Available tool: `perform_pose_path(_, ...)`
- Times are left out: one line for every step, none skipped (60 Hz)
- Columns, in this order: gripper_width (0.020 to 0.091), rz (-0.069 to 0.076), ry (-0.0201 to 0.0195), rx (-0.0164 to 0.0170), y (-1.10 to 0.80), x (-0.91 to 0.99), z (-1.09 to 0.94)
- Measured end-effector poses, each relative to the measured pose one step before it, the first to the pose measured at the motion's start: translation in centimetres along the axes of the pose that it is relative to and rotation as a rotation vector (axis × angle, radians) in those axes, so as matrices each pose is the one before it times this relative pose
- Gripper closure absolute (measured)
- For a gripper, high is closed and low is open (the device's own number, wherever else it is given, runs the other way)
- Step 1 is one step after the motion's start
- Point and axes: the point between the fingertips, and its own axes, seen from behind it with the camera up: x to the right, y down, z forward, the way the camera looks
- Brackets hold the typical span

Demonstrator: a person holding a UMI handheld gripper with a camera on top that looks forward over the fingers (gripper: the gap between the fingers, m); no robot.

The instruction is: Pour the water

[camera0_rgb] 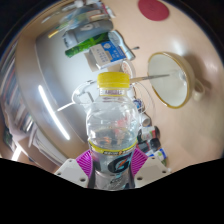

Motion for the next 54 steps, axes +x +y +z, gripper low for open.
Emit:
perform_pose_path(0.0647,0.041,-0.01616,-0.00594,-0.041,-0.262,-0.002)
perform_pose_path(0.0642,0.0377,-0.01438,-0.0022,0.068,-0.144,0.133)
perform_pose_path(0.0642,0.0387,-0.01561,-0.00433,-0.036,-0.23,0.004)
perform_pose_path(0.0642,0.0375,-0.01487,-0.00402,-0.034,-0.247,-0.022)
perform_pose_path(0.0642,0.035,-0.01359,-0.00308,-0.022,-0.225,0.008)
perform_pose_path(0.0641,0.0322,-0.01272,-0.00141,-0.066,-0.246,0.025)
perform_pose_path(0.064,0.0302,-0.01147,0.0007,-0.084,-0.196,0.058)
perform_pose_path(0.064,0.0291,-0.01043,0.00148,-0.121,-0.217,0.016)
perform_pose_path(0.0641,0.0278,-0.00987,0.00276,-0.157,-0.187,0.016)
perform_pose_path(0.0643,0.0268,-0.01038,0.00247,-0.175,-0.197,0.025)
perform_pose_path(0.0643,0.0245,-0.01154,0.00303,-0.192,-0.232,0.01)
perform_pose_path(0.0642,0.0237,-0.01146,0.00236,-0.185,-0.211,0.009)
perform_pose_path(0.0642,0.0263,-0.0105,0.00293,-0.04,-0.338,-0.068)
perform_pose_path(0.0642,0.021,-0.01085,0.00236,-0.214,-0.151,0.04)
perform_pose_path(0.0642,0.0201,-0.01008,0.00376,-0.222,-0.164,-0.038)
perform_pose_path(0.0641,0.0186,-0.00657,0.00572,-0.174,-0.325,0.002)
perform_pose_path(0.0641,0.014,-0.00745,0.00511,-0.288,-0.145,-0.028)
perform_pose_path(0.064,0.0112,-0.00423,0.00558,-0.207,-0.052,-0.01)
perform_pose_path(0.0642,0.0081,-0.00188,0.00402,-0.121,-0.007,0.003)
perform_pose_path(0.0641,0.0045,-0.00109,0.00232,-0.092,0.016,0.034)
perform_pose_path(0.0642,0.0014,-0.00063,0.00197,-0.048,0.012,0.03)
perform_pose_path(0.0642,0.0007,-0.00028,0.0004,-0.058,0.015,0.012)
perform_pose_path(0.0641,0.003,-0.00133,0.00213,0.069,-0.072,-0.119)
perform_pose_path(0.0642,0.0,-0.00057,-0.00193,0.04,0.062,0.057)
perform_pose_path(0.0642,0.0019,0.00148,0.00022,0.021,0.079,0.204)
perform_pose_path(0.0643,0.0027,0.00199,-0.0026,0.046,0.094,0.055)
perform_pose_path(0.0643,0.0018,0.00173,-0.00247,0.118,0.131,0.073)
perform_pose_path(0.0643,0.0008,0.00157,-0.00377,0.116,0.093,0.038)
perform_pose_path(0.0643,-0.0014,0.00115,-0.00441,0.136,0.058,0.044)
perform_pose_path(0.0643,-0.003,0.00217,-0.005,0.2,0.09,0.066)
perform_pose_path(0.0642,-0.0058,0.00345,-0.00593,0.222,0.108,0.061)
perform_pose_path(0.0642,-0.0082,0.00504,-0.00694,0.258,0.147,0.073)
perform_pose_path(0.0641,-0.0087,0.00911,-0.00879,0.389,0.077,-0.42)
perform_pose_path(0.0641,-0.0148,0.00842,-0.01023,0.356,0.2,0.188)
perform_pose_path(0.0641,-0.0217,0.0106,-0.00465,0.477,0.143,0.268)
perform_pose_path(0.064,-0.0307,0.00558,-0.01348,0.493,0.064,0.05)
perform_pose_path(0.0639,-0.0377,0.0039,-0.0158,0.58,-0.093,0.033)
perform_pose_path(0.0641,-0.0446,0.00457,-0.01872,0.681,-0.151,0.018)
perform_pose_path(0.0646,-0.049,0.00631,-0.01942,0.715,-0.216,0.0)
perform_pose_path(0.0644,-0.0541,0.00888,-0.02019,0.745,-0.25,0.022)
perform_pose_path(0.0642,-0.059,0.01075,-0.02048,0.725,-0.335,-0.02)
perform_pose_path(0.0643,-0.0648,0.01027,-0.0206,0.704,-0.438,-0.045)
perform_pose_path(0.0644,-0.0663,0.0103,-0.01756,0.619,-0.778,-0.241)
perform_pose_path(0.0644,-0.0771,0.01055,-0.01656,0.454,-0.657,-0.022)
perform_pose_path(0.0644,-0.0832,0.00782,-0.01032,0.646,-0.774,-0.194)
perform_pose_path(0.0642,-0.0852,0.01285,-0.00715,0.061,-0.744,-0.082)
perform_pose_path(0.0645,-0.0897,0.0148,-0.00095,-0.216,-0.741,-0.127)
perform_pose_path(0.0643,-0.0944,0.01459,0.00245,-0.43,-0.72,-0.159)
perform_pose_path(0.064,-0.0974,0.01504,0.00715,-0.703,-0.71,-0.227)
perform_pose_path(0.064,-0.0996,0.01533,0.01203,-0.952,-0.593,-0.315)
perform_pose_path(0.0639,-0.1058,-0.00134,0.00806,-1.393,-0.053,-0.632)
perform_pose_path(0.0641,-0.1039,0.01673,0.02015,-1.33,-0.401,-0.308)
perform_pose_path(0.0638,-0.1031,0.01768,0.02693,-1.488,-0.161,-0.416)
perform_pose_path(0.0639,-0.0991,0.01817,0.02868,-2.192,0.102,-0.595)
